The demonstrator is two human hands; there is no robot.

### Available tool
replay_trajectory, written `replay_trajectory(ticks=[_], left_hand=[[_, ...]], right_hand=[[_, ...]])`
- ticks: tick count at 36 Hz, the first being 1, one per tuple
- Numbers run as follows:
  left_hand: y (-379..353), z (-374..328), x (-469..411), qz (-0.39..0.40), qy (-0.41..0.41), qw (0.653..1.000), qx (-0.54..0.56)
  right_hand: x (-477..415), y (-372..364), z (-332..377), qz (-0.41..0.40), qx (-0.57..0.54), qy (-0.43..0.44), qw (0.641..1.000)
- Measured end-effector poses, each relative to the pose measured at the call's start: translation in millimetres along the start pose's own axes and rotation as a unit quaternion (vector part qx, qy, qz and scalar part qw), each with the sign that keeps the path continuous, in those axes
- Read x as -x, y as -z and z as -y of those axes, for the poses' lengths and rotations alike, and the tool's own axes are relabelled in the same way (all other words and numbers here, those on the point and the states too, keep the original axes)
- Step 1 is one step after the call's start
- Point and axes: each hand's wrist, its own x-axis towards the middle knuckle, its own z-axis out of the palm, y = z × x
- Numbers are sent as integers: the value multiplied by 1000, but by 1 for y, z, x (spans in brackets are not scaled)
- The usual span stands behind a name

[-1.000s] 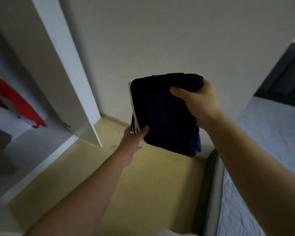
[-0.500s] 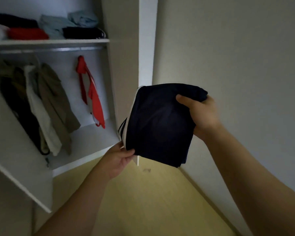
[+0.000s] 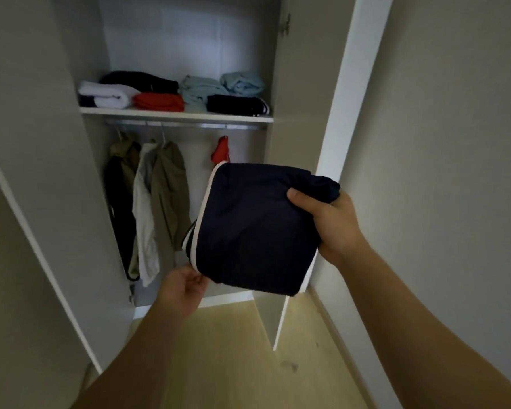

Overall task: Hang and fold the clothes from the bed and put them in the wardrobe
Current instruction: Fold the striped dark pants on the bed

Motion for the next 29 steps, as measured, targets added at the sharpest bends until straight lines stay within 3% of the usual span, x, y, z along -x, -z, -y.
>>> replay_trajectory(ticks=[2, 4, 6, 10, 12, 15, 17, 19, 24, 29], left_hand=[[-1, -23, -25, -53, 12, 997, -50], [-4, -49, -47, -40, 22, 992, -118], [-13, -78, -66, -9, 13, 991, -132], [-56, -145, -89, 110, -81, 976, -169], [-83, -176, -97, 194, -134, 918, -320], [-121, -205, -115, 311, -183, 735, -574], [-145, -213, -126, 365, -165, 634, -662], [-163, -218, -142, 381, -179, 567, -708], [-195, -243, -188, 306, -212, 515, -772], [-227, -253, -232, 321, -178, 520, -772]], right_hand=[[-25, -12, -4, 23, 17, 17, 999], [-51, -24, -5, 74, 59, 29, 995], [-77, -38, -7, 133, 118, 28, 984], [-128, -67, -15, 189, 266, 38, 944], [-151, -80, -20, 208, 309, 42, 927], [-185, -97, -26, 224, 343, 59, 911], [-207, -107, -29, 225, 353, 76, 905], [-229, -114, -31, 225, 362, 86, 901], [-283, -118, -33, 231, 363, 78, 899], [-341, -111, -29, 231, 371, 73, 897]])
